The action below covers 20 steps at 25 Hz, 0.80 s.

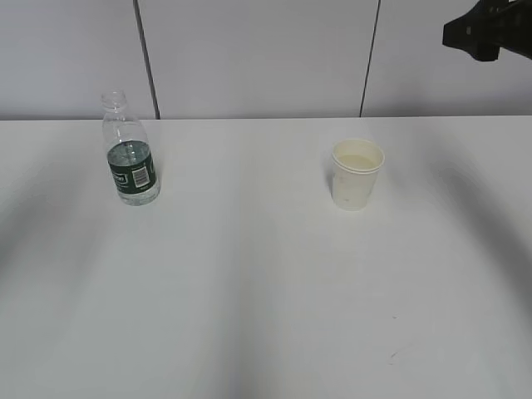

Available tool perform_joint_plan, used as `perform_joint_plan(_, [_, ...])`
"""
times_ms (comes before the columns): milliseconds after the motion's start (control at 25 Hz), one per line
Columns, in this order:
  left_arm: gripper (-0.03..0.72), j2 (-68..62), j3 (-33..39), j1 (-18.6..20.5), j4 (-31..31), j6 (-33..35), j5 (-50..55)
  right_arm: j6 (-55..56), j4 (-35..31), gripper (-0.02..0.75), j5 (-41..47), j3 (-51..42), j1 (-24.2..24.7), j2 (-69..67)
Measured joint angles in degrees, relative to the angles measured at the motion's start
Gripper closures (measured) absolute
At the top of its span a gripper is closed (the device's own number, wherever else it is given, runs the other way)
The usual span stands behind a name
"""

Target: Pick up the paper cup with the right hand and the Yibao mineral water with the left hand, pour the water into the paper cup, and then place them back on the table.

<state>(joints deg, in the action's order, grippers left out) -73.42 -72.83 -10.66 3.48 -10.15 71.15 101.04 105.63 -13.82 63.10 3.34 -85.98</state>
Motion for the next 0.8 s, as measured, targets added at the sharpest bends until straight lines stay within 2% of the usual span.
perform_joint_plan(280, [0.185, 12.33, 10.15, 0.00, 0.29, 0.00, 0.26, 0.20, 0.00, 0.152, -1.91, -1.60, 0.00, 4.01])
perform_joint_plan(800, [0.187, 31.84, 25.10, 0.00, 0.33, -0.23, -1.36, 0.32, 0.12, 0.152, -2.73, -13.51, 0.00, 17.89])
